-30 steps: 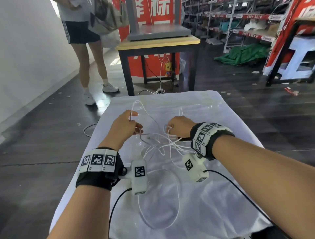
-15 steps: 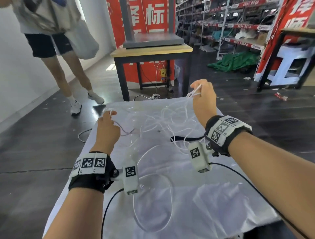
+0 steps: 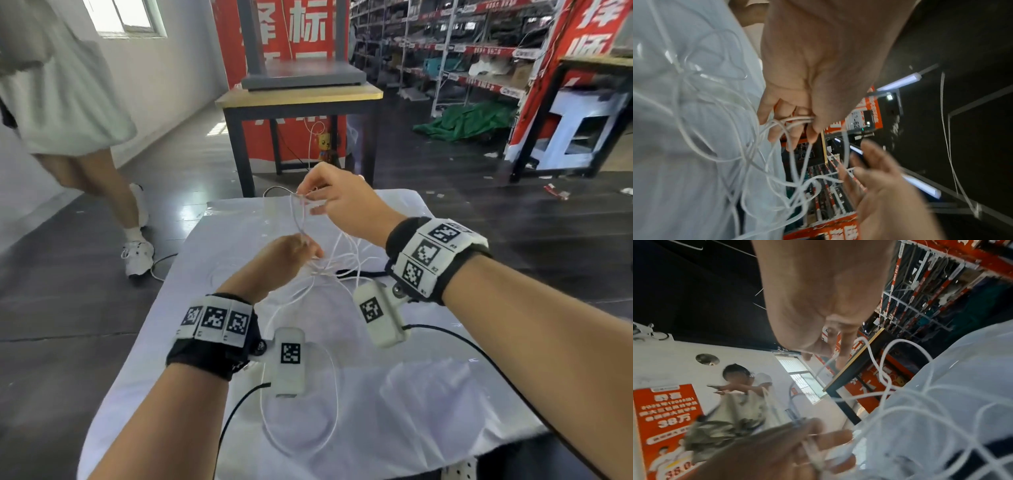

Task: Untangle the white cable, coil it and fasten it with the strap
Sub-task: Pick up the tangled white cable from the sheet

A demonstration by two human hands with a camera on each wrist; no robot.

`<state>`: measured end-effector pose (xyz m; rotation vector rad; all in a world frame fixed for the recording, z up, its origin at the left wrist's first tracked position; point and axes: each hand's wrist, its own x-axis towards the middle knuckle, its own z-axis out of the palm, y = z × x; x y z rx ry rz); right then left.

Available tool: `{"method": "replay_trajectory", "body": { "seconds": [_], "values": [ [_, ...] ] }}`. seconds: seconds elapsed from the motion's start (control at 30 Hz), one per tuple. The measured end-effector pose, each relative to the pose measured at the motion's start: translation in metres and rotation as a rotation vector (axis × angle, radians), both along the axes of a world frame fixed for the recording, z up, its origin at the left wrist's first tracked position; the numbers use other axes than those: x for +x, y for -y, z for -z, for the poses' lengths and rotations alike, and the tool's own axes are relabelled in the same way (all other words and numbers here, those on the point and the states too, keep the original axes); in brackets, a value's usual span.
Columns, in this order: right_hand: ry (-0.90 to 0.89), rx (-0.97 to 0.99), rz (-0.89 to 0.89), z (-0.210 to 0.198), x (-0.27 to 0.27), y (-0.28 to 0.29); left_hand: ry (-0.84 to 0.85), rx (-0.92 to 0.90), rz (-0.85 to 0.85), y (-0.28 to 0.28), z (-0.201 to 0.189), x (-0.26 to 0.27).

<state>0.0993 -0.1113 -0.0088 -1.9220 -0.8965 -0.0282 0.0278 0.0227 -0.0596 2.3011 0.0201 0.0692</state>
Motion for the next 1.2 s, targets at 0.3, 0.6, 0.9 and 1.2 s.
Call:
{"method": "replay_trajectory", "body": {
  "seconds": [0.3,0.6,0.9,1.2],
  "values": [
    [-0.221,-0.355,0.379,0.04,0.017,0.039,-0.017,-0.936,-0.214,-0.023,-0.014,-0.01],
    [-0.129,-0.468,0.214,0.05,0.015,0.034,0.04,-1.0,-0.261,-0.03,-0.02,-0.01],
    [-0.119,-0.108,0.401,0.046,0.021,0.052,0.092,-0.294,-0.656,-0.057,-0.005,0.001],
    [-0.139,0.002,0.256,0.016,0.003,0.034,0.077,0.029,0.007,0.006,-0.016,-0.001]
  ]
}}
